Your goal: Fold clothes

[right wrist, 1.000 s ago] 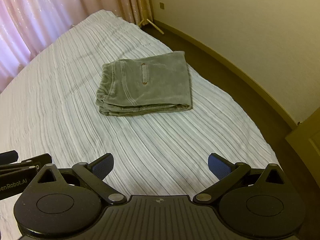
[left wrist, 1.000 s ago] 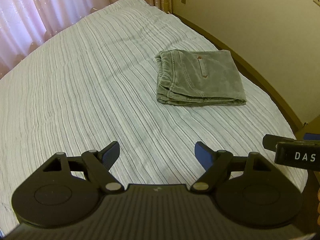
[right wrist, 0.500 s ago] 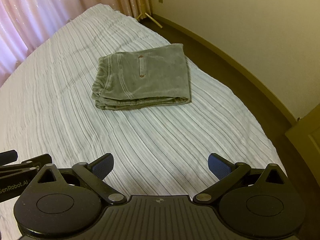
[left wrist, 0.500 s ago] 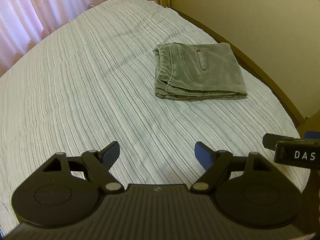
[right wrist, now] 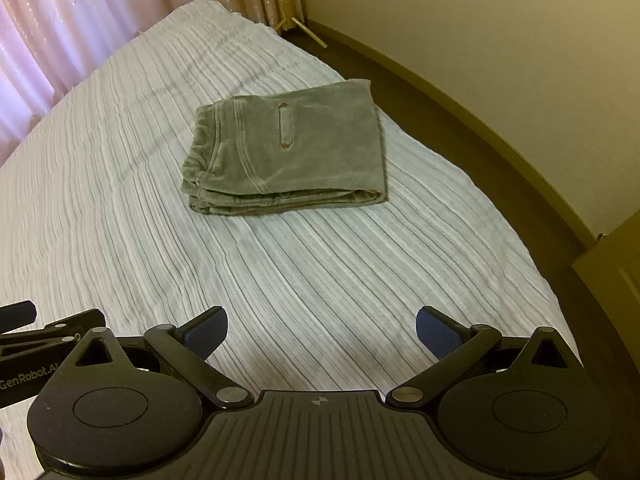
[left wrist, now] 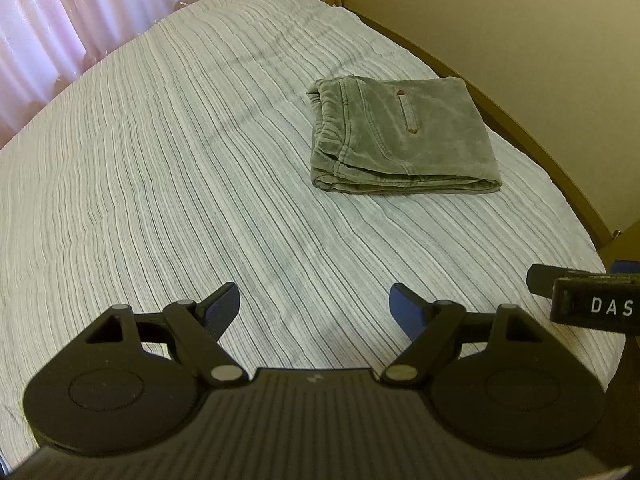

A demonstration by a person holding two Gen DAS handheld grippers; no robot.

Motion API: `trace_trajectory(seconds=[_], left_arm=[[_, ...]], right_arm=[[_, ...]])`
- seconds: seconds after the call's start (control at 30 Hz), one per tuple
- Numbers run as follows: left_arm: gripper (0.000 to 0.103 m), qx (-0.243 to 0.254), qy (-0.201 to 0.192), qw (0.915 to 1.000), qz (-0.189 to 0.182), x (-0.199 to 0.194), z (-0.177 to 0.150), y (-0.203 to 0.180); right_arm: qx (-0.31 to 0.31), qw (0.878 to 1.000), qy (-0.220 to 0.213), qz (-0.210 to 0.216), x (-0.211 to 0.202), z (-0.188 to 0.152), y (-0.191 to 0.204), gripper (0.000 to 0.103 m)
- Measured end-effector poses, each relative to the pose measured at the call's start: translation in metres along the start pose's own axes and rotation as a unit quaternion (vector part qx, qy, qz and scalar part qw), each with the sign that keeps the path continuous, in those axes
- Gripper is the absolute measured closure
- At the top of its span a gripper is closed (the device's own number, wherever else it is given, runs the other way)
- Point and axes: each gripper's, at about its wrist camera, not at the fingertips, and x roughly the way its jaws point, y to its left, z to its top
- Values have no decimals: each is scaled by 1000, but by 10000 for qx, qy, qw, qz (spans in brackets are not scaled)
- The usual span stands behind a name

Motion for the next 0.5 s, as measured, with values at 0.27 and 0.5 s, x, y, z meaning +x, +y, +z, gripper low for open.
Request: trace_trajectory(seconds=[0.27,0.5], left_arm=[[23,-3,80,10000,0,7,0,0],[23,15,125,9999,-6,13,2,-1]], right_arm=[[27,9999,93,-37,10,1,-3,0],[34,9999,146,-54,15,3,-4,0]])
